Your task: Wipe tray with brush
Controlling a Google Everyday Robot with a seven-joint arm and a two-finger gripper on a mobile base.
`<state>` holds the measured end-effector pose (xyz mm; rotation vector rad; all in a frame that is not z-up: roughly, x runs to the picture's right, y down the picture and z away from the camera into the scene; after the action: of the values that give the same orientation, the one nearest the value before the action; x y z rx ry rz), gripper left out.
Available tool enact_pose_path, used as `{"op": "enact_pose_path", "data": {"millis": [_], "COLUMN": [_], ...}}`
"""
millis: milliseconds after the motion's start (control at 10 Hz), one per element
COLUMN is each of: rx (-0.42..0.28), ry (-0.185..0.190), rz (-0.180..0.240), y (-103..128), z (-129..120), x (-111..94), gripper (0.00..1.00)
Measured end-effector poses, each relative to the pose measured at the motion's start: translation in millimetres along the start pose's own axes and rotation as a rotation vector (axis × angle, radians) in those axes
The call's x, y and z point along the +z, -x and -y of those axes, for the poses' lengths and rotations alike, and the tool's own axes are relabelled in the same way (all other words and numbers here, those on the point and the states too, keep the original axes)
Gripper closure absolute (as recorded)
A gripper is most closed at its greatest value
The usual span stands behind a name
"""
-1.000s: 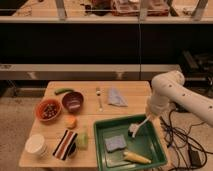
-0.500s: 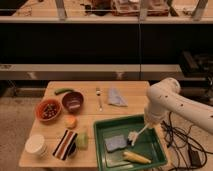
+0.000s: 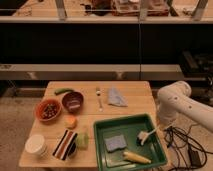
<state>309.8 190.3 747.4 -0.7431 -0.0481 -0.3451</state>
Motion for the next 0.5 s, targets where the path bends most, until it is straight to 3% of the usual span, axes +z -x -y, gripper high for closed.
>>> {"op": "enact_pose_path", "data": {"millis": [200, 500], "rx": [0.025, 0.040], "ry": [-0.010, -0.032], "rz": [-0.009, -0.031], "y": [-10.5, -8.3], "z": [6.6, 53.2], "x": [-2.8, -5.7], "gripper": [1.00, 1.00]}}
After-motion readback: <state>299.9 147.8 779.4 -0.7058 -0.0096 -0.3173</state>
